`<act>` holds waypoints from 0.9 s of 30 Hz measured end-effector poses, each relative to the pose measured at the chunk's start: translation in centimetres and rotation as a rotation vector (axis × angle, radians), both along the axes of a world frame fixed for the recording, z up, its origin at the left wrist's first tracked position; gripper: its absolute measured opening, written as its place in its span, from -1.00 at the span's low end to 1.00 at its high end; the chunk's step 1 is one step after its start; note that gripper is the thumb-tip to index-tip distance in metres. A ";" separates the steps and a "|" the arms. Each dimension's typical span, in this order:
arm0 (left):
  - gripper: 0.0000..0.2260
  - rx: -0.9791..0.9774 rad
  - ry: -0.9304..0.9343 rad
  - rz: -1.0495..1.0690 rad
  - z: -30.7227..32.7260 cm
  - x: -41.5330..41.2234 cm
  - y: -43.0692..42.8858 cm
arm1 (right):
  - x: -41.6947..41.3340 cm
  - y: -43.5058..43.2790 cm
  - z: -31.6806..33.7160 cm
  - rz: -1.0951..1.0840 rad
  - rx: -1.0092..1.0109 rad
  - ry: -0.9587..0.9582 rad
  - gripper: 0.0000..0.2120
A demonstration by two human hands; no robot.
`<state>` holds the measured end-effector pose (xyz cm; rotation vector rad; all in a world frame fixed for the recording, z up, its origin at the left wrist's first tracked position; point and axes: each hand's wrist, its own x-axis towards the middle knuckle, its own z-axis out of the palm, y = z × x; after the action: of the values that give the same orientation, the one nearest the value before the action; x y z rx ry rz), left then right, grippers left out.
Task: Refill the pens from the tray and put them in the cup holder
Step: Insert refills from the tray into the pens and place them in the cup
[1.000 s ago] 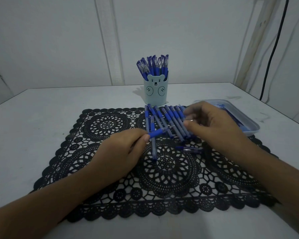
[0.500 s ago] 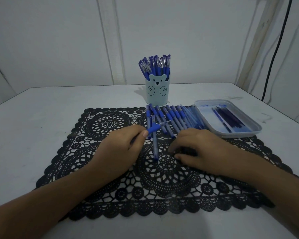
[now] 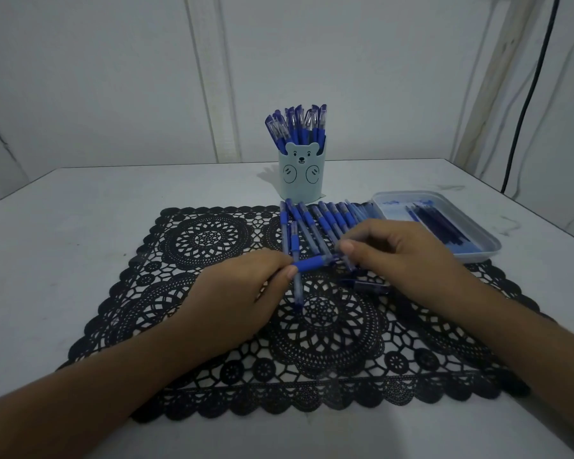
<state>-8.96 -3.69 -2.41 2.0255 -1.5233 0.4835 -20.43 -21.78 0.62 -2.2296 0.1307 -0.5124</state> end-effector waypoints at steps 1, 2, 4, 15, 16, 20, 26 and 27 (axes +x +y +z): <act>-0.70 -0.011 0.010 0.022 0.0 0.1 0.0 | 0.1 -0.6 0.0 -0.029 0.038 0.017 -0.86; -0.70 -0.022 0.023 0.046 -0.1 0.3 0.0 | 0.2 -1.1 0.0 -0.063 0.078 0.027 -0.86; -0.71 -0.031 0.066 0.097 -0.3 0.4 0.0 | 0.6 -2.4 0.0 -0.148 0.199 0.003 -0.84; -0.84 -0.011 0.337 0.234 0.0 0.5 -0.1 | 0.8 -5.8 -0.8 -0.593 -0.324 -0.241 -0.86; -0.84 -0.010 0.336 0.234 0.0 0.5 -0.1 | 1.0 -5.6 -1.1 -0.541 -0.438 -0.203 -0.86; -0.83 -0.014 0.330 0.226 0.0 0.5 -0.2 | 1.4 -5.6 -2.3 -0.415 -0.746 -0.051 -0.85; -0.84 -0.008 0.326 0.229 0.0 0.5 -0.1 | 1.3 -5.8 -1.8 -0.421 -0.655 -0.139 -0.79; -0.84 -0.005 0.325 0.228 0.1 0.5 -0.1 | 1.3 -6.3 -1.6 -0.466 -0.625 -0.141 -0.78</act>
<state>-8.49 -3.83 -2.34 2.1611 -1.1046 0.2279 -19.09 -28.11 -0.96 -2.7637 0.4789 -1.0792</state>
